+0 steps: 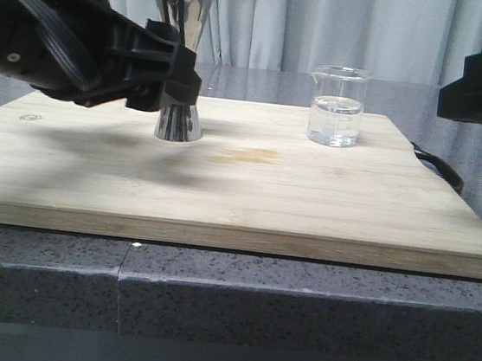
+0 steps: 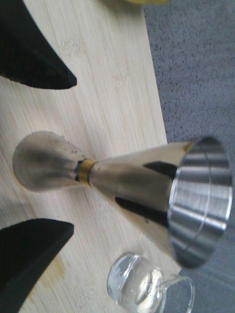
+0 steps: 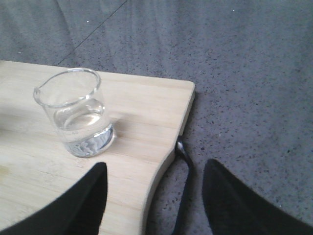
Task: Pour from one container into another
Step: 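Reach the left gripper to the steel jigger and close around its waist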
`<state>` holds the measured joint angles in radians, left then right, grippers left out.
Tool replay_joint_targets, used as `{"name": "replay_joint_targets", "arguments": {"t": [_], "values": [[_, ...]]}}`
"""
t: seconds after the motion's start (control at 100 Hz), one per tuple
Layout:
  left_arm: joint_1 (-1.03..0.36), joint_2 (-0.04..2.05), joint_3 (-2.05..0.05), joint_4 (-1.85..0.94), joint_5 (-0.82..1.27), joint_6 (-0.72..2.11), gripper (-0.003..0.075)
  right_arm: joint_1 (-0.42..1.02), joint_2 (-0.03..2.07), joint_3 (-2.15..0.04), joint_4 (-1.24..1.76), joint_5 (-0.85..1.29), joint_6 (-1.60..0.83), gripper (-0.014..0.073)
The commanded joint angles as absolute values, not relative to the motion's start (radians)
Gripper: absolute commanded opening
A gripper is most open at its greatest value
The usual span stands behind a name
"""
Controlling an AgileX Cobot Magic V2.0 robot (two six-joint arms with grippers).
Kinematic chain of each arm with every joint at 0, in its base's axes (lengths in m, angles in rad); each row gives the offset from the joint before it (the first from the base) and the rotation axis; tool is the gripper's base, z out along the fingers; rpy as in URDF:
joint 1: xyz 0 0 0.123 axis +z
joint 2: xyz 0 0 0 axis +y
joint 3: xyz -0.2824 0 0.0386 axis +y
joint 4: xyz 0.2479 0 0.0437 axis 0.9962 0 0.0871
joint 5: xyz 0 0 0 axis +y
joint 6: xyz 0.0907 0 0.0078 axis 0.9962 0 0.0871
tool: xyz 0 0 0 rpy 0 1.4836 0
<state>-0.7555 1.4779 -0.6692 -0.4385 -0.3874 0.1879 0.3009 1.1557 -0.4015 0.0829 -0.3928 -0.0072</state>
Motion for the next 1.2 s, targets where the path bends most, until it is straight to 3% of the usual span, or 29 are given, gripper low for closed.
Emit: {"name": "replay_joint_targets", "arguments": {"t": [0.0, 0.21, 1.19], "values": [[-0.764, 1.469, -0.701, -0.326, -0.495, 0.074, 0.0509, 0.303, 1.16, -0.423, 0.083, -0.482, -0.006, 0.0383], [-0.764, 1.491, -0.701, -0.284, -0.556, 0.035, 0.0438, 0.303, 1.196, -0.423, 0.083, -0.494, -0.006, 0.0383], [-0.764, 1.597, -0.708, -0.262, -0.748, 0.035, 0.0438, 0.303, 1.197, -0.423, 0.083, -0.523, -0.006, 0.0383]]}}
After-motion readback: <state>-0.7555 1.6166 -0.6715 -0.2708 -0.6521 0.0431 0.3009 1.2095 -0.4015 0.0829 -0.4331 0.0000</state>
